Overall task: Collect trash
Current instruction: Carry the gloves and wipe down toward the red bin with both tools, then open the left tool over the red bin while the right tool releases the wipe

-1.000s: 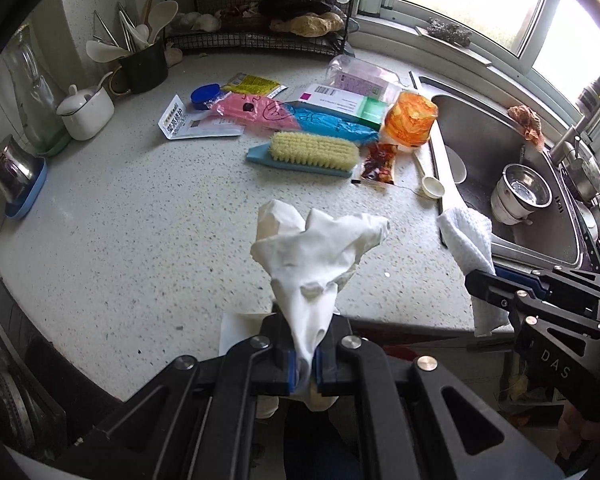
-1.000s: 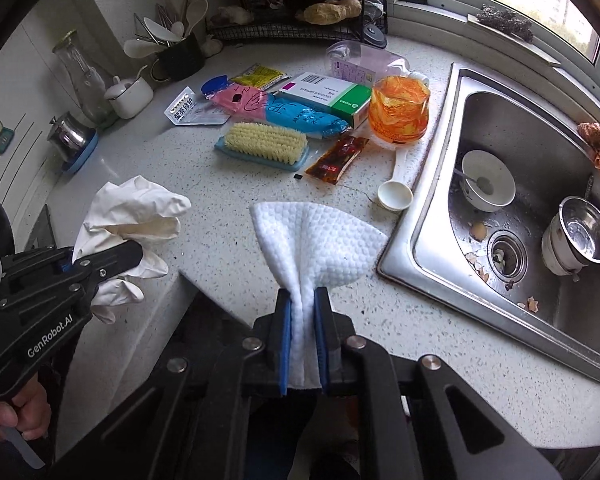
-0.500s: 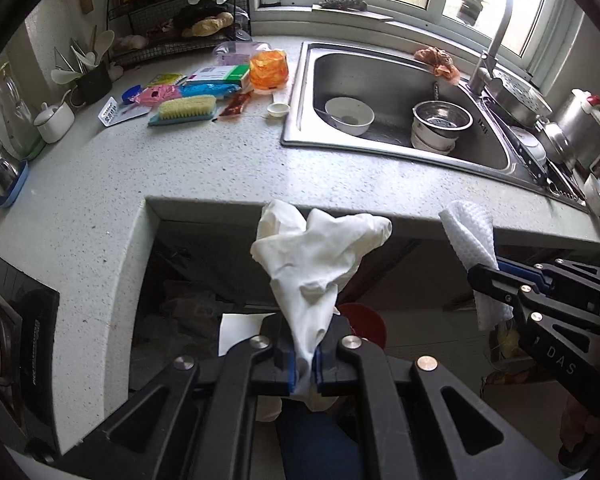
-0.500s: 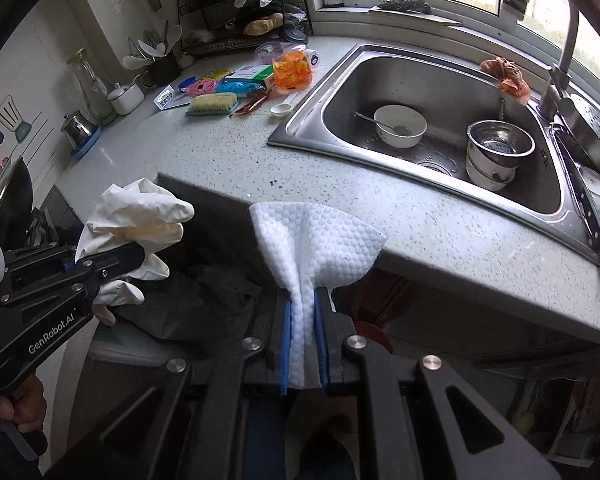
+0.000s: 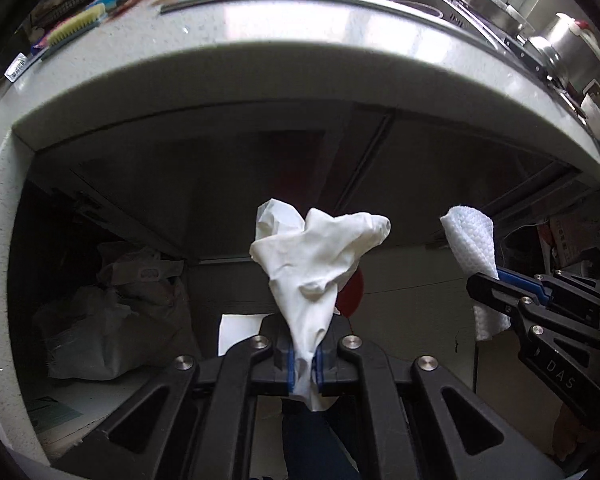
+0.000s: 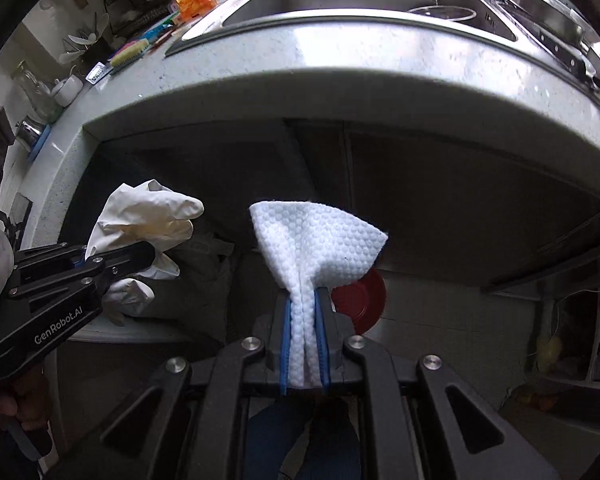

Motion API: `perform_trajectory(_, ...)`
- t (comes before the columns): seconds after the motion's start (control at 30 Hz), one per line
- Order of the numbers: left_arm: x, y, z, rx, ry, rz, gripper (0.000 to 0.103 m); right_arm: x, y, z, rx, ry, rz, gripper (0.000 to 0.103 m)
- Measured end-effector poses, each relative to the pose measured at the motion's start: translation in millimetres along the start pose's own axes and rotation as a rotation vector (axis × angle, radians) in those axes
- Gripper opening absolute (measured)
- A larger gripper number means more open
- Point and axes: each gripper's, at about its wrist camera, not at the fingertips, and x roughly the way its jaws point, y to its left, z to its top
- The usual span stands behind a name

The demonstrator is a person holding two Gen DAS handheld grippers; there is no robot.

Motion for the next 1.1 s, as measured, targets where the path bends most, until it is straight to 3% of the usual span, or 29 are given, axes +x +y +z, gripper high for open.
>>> perform_trajectory(0.33, 197, -22, -25, 0.071, 0.098, -0.045, 0.006, 167, -62, -32, 0.107, 0.053, -0.066, 0.011)
perform_trajectory(0.43, 246, -32, -32, 0.087, 0.121, -0.069, 0.006, 206, -82, -39, 0.150, 0.049, -0.104, 0.011)
perform_trajectory(0.57, 298, -42, -43, 0.106, 0.156, -0.083, 0.012, 251, -101, -47, 0.208, 0.069, -0.090, 0.011)
perform_trajectory(0.63, 318, -46, -47, 0.128, 0.155, -0.076, 0.012, 267, -107, -49, 0.225, 0.076, -0.085, 0.011)
perform_trajectory(0.77, 347, -49, -51, 0.128, 0.160, -0.072, 0.033, 291, -115, -54, 0.226, 0.066, -0.100, 0.011)
perform_trajectory(0.87, 362, -50, -47, 0.135, 0.177, -0.084, 0.034, 304, -116, -59, 0.240, 0.072, -0.090, 0.011)
perform_trajectory(1.1, 353, -37, -52, 0.099, 0.178, -0.083, 0.034, 299, -118, -72, 0.205, 0.088, -0.066, 0.011)
